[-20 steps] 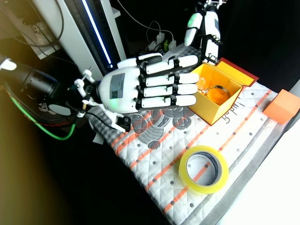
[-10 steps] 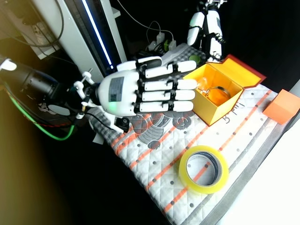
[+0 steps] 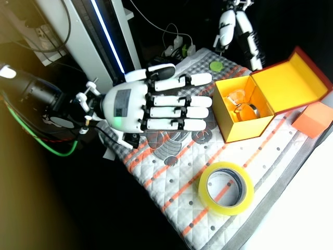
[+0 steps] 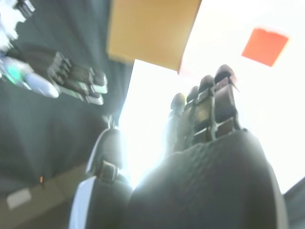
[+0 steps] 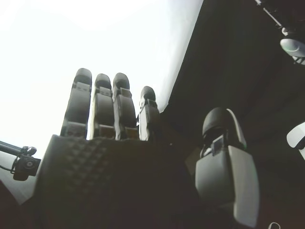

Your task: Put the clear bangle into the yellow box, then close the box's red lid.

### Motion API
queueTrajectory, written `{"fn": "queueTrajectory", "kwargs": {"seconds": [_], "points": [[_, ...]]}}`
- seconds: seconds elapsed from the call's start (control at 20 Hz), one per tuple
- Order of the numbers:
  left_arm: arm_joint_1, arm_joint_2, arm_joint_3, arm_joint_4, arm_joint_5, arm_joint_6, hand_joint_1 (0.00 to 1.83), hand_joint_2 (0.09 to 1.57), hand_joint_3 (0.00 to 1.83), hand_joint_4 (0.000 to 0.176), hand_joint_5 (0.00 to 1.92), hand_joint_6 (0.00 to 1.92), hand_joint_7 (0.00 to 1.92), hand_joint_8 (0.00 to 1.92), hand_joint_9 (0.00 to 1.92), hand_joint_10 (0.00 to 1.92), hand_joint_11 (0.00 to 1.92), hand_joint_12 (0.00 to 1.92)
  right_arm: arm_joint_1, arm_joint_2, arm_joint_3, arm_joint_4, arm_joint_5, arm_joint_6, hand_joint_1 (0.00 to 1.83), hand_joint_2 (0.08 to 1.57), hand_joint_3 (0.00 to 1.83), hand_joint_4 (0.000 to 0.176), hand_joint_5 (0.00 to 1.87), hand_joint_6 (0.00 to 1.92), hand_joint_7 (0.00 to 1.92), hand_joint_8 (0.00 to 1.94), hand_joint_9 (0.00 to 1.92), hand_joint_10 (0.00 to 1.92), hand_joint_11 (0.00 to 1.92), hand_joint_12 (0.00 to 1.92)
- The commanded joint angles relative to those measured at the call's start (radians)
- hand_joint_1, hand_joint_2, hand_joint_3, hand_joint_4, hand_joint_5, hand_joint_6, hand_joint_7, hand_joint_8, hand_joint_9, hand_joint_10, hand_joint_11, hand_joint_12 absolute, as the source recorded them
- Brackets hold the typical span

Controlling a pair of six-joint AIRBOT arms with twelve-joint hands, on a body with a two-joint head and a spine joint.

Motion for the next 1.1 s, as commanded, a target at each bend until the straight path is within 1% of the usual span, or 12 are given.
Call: {"fn": "queueTrajectory", "kwargs": {"seconds": [0.0,0.2,0.35,0.4,0.5,0.55,0.6,0.65,0.8,0.9,0.95,1.05], "points": [[-0.018,0.002,0.007,-0.001,-0.133,-0.007,0.13,1.37,0.00,0.000,0.05,0.00,0.00,0.00,0.00,0.00,0.00,0.00,0.000,0.007,0.000,0.001,0.124,0.009,0.00,1.18,0.00,0.176,0.03,0.00,0.13,0.02,0.01,0.00,0.00,0.00],[-0.027,0.005,0.006,0.015,-0.124,-0.007,0.18,1.36,0.00,0.000,0.09,0.01,0.00,0.00,0.00,0.00,0.03,0.01,-0.007,0.007,0.000,0.005,0.125,0.009,0.00,1.18,0.00,0.176,0.03,0.00,0.14,0.01,0.02,0.01,0.00,0.00],[0.016,0.057,-0.051,0.085,-0.114,-0.007,0.16,1.34,0.00,0.000,0.12,0.01,0.03,0.01,0.04,0.01,0.07,0.03,-0.016,0.007,-0.001,0.006,0.125,0.011,0.00,1.15,0.00,0.176,0.05,0.01,0.17,0.02,0.04,0.01,0.03,0.01],[0.032,0.075,-0.070,0.104,-0.109,-0.007,0.11,1.32,0.00,0.000,0.14,0.01,0.06,0.02,0.07,0.02,0.10,0.05,-0.016,0.007,-0.001,0.007,0.125,0.012,0.00,1.14,0.00,0.176,0.04,0.00,0.17,0.01,0.04,0.01,0.02,0.01],[0.061,0.102,-0.088,0.118,-0.085,-0.007,0.08,1.32,0.00,0.000,0.16,0.00,0.10,0.01,0.11,0.01,0.12,0.06,-0.017,0.006,-0.002,0.008,0.125,0.013,0.00,1.15,0.00,0.176,0.05,0.01,0.18,0.01,0.05,0.01,0.02,0.01],[0.064,0.104,-0.083,0.115,-0.067,-0.007,0.14,1.32,0.00,0.000,0.19,0.01,0.13,0.01,0.13,0.01,0.13,0.07,-0.018,0.005,-0.002,0.008,0.125,0.013,0.00,1.16,0.00,0.176,0.06,0.01,0.18,0.01,0.04,0.01,0.01,0.01],[0.061,0.098,-0.067,0.108,-0.039,-0.007,0.18,1.31,0.00,0.000,0.18,0.00,0.11,0.00,0.12,0.00,0.11,0.06,-0.018,0.004,-0.002,0.009,0.125,0.013,0.00,1.16,0.00,0.175,0.06,0.01,0.18,0.01,0.04,0.01,0.02,0.01],[0.046,0.076,-0.039,0.092,-0.005,-0.007,0.23,1.31,0.00,0.000,0.18,0.00,0.11,0.00,0.12,0.01,0.11,0.06,-0.018,0.004,-0.002,0.010,0.125,0.014,0.00,1.16,0.00,0.160,0.07,0.01,0.19,0.01,0.05,0.01,0.03,0.02],[-0.009,0.008,0.038,0.071,0.093,-0.002,0.19,1.32,0.00,0.000,0.16,0.00,0.09,0.00,0.09,0.00,0.08,0.04,-0.021,0.005,-0.002,0.010,0.125,0.016,0.00,1.16,0.00,0.156,0.07,0.00,0.20,0.01,0.06,0.01,0.04,0.02],[-0.042,-0.016,0.067,0.059,0.172,0.056,0.20,1.32,0.00,0.000,0.18,0.01,0.11,0.01,0.11,0.01,0.10,0.05,-0.022,0.005,-0.002,0.011,0.125,0.017,0.00,1.16,0.00,0.160,0.07,0.00,0.20,0.01,0.06,0.01,0.04,0.02],[-0.065,-0.030,0.084,0.053,0.221,0.094,0.23,1.31,0.00,0.000,0.19,0.01,0.13,0.01,0.12,0.01,0.11,0.05,-0.024,0.004,-0.002,0.011,0.125,0.017,0.00,1.16,0.00,0.166,0.07,0.00,0.20,0.01,0.07,0.01,0.05,0.03],[-0.084,-0.043,0.106,0.049,0.253,0.100,0.34,1.27,0.00,0.000,0.26,0.01,0.18,0.01,0.18,0.01,0.16,0.06,-0.028,0.004,-0.002,0.013,0.125,0.017,0.00,1.17,0.00,0.161,0.07,0.00,0.20,0.00,0.05,0.00,0.01,0.01]]}}
